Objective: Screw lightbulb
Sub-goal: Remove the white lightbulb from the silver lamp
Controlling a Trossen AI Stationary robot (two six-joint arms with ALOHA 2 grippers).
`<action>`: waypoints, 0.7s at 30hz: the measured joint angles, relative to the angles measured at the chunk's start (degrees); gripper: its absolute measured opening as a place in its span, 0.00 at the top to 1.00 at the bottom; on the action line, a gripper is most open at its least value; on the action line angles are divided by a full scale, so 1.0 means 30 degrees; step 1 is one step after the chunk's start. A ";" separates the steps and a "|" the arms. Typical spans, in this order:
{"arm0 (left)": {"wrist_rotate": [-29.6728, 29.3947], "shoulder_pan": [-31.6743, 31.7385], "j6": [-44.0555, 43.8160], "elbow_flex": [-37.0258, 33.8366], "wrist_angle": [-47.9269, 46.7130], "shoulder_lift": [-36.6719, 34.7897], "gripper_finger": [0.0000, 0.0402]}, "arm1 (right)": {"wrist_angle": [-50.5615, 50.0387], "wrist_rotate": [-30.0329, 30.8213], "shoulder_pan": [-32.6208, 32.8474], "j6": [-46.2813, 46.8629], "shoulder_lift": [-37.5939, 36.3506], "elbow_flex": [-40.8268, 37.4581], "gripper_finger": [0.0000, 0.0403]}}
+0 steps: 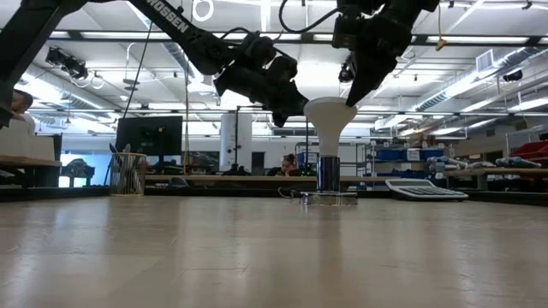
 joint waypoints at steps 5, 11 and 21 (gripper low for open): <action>-0.0066 0.0017 0.0400 0.0036 -0.0903 -0.0059 1.00 | -0.0137 0.0820 -0.0105 0.0115 0.0000 0.0000 0.98; -0.0023 0.0026 0.0490 0.0024 -0.1597 -0.0290 1.00 | -0.0543 0.1047 -0.0418 0.0262 0.0000 0.0000 0.98; 0.0210 -0.0065 0.0895 -0.0073 -0.3050 -0.0992 1.00 | -0.1135 0.2153 -0.1278 0.0363 0.0007 -0.0044 0.98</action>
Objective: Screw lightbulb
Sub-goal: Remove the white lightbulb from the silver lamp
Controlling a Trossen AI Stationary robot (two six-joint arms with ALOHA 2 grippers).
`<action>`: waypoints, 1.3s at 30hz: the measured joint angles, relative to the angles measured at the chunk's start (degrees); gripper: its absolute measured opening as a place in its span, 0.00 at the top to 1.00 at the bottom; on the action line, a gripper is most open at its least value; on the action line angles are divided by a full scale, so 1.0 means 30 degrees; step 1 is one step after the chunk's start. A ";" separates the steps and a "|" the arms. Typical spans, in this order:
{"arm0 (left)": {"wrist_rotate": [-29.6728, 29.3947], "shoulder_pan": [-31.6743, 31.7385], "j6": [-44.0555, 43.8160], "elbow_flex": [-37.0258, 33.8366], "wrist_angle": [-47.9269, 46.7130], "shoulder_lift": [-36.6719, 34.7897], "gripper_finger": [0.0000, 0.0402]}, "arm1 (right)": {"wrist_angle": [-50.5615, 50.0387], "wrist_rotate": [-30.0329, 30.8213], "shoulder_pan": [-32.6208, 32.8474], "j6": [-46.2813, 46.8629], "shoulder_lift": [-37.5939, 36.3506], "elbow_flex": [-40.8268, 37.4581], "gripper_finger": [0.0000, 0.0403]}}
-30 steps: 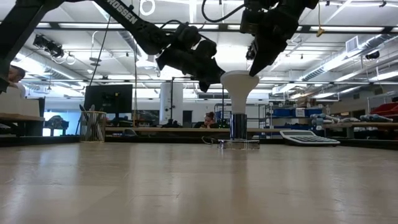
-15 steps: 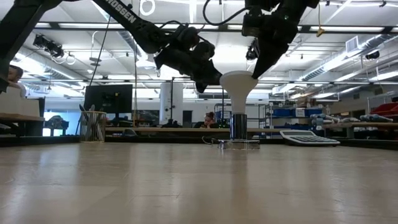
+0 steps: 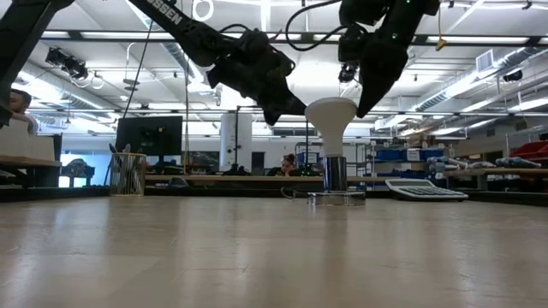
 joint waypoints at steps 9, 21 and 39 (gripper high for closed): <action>0.0362 -0.0704 0.0470 0.0000 -0.0577 -0.0042 1.00 | 0.0033 0.0324 -0.1217 -0.0130 0.0000 0.0000 0.98; -0.0098 -0.1104 0.0597 0.0000 -0.0349 -0.0073 1.00 | 0.0400 0.0223 -0.2531 -0.0182 0.0022 0.0036 0.98; -0.0123 -0.0943 0.1028 0.0000 -0.0620 -0.0579 1.00 | -0.1764 0.1318 -0.3188 0.1130 -0.0465 0.0066 0.98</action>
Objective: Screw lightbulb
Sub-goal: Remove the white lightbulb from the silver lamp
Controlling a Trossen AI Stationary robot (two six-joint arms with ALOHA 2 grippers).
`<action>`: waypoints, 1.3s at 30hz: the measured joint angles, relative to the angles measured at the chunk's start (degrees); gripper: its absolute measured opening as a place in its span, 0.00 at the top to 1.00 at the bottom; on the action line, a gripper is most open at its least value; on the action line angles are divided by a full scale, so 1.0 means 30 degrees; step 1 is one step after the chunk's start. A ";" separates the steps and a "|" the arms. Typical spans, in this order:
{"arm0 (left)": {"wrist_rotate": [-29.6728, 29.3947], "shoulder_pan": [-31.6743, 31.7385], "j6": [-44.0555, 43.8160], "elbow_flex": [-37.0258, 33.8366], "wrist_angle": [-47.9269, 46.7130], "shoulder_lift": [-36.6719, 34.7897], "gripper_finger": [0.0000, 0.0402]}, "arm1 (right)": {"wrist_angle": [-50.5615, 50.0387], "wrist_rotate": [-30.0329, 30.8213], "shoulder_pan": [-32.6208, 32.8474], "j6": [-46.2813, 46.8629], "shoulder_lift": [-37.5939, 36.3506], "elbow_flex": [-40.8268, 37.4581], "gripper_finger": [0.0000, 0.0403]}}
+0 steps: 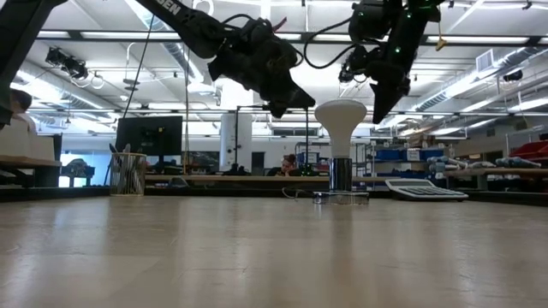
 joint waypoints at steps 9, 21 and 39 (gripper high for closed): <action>-0.0087 0.0226 0.0422 0.0007 -0.0266 -0.1354 1.00 | 0.4726 -0.1879 -0.0015 0.1253 -0.2095 -0.5153 0.99; -0.1021 0.0248 0.0419 0.0036 0.0876 -0.1709 1.00 | 1.6619 -0.3098 0.0707 0.5032 -0.2639 -1.3049 1.00; -0.1081 0.0606 -0.0175 0.0036 0.3803 -0.1709 1.00 | 2.4985 -0.1992 0.0714 0.6643 0.1134 -1.5957 1.00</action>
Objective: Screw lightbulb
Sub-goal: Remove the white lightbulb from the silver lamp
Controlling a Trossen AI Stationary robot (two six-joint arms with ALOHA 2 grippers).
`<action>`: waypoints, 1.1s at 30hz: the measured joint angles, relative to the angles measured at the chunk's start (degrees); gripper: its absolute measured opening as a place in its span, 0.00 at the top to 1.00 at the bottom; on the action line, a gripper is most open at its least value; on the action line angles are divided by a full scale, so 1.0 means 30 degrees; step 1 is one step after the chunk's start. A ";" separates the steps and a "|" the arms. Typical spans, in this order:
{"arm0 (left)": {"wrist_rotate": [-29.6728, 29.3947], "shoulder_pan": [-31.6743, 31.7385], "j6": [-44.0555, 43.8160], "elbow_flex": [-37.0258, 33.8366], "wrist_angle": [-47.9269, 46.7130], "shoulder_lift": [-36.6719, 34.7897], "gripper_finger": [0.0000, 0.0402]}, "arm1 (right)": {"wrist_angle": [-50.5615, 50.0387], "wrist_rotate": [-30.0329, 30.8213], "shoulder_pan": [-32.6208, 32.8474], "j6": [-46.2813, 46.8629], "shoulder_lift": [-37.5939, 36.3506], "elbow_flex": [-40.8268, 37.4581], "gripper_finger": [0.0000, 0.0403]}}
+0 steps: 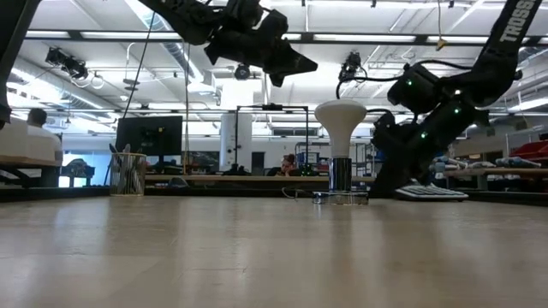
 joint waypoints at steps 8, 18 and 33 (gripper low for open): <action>-0.0005 0.0883 -0.0091 -0.0007 0.0023 -0.0232 1.00 | 0.2824 -0.0673 0.1239 0.0697 0.2675 0.0668 1.00; 0.0276 0.1982 -0.0375 -0.0015 -0.0289 -0.0608 1.00 | 0.3621 -0.1315 0.2019 0.0186 0.5672 0.3585 0.99; 0.1071 0.2869 -0.0359 -0.0015 -0.0649 -0.0627 1.00 | 0.2392 -0.2952 0.1966 -0.1314 0.5323 0.5326 0.99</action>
